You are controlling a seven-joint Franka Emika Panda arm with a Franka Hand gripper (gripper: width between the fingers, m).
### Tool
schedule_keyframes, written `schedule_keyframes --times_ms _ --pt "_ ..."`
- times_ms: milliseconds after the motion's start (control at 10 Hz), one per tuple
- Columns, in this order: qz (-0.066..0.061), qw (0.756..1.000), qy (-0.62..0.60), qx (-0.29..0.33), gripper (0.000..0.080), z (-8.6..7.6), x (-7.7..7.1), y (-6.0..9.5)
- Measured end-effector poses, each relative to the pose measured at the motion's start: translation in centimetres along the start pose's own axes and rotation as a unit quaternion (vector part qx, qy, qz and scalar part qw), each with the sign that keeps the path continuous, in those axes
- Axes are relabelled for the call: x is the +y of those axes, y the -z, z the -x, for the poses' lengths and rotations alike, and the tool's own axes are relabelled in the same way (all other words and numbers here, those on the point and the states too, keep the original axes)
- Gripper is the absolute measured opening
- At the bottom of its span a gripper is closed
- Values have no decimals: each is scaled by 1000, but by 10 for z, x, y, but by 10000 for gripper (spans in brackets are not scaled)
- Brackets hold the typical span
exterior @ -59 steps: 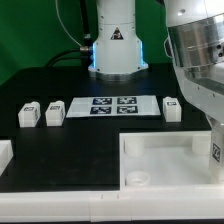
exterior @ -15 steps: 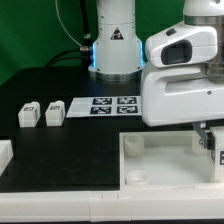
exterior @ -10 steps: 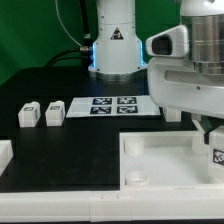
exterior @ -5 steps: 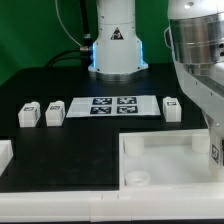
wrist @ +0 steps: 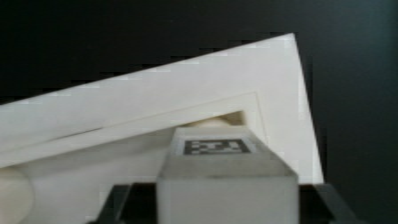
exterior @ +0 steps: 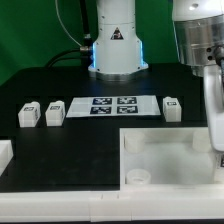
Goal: Assemble one leg
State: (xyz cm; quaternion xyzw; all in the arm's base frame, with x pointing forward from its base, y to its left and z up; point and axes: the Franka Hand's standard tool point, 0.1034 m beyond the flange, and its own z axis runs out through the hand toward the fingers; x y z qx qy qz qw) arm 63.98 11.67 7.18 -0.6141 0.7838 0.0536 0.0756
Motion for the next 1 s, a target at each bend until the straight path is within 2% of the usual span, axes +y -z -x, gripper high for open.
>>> schedule_keyframes --times_ms 100,200,300,400,600,900,1000 --pt "1 1000 2 0 306 0 1 -1" --pt "1 1000 3 0 533 0 1 -1" --pt "1 1000 4 0 533 0 1 -1" --pt "1 1000 5 0 624 1 1 -1" --pt "2 1000 8 0 644 2 1 0" --pt "0 1000 22 -12 649 16 0 34" --pt "-1 1000 24 -13 649 20 0 37"
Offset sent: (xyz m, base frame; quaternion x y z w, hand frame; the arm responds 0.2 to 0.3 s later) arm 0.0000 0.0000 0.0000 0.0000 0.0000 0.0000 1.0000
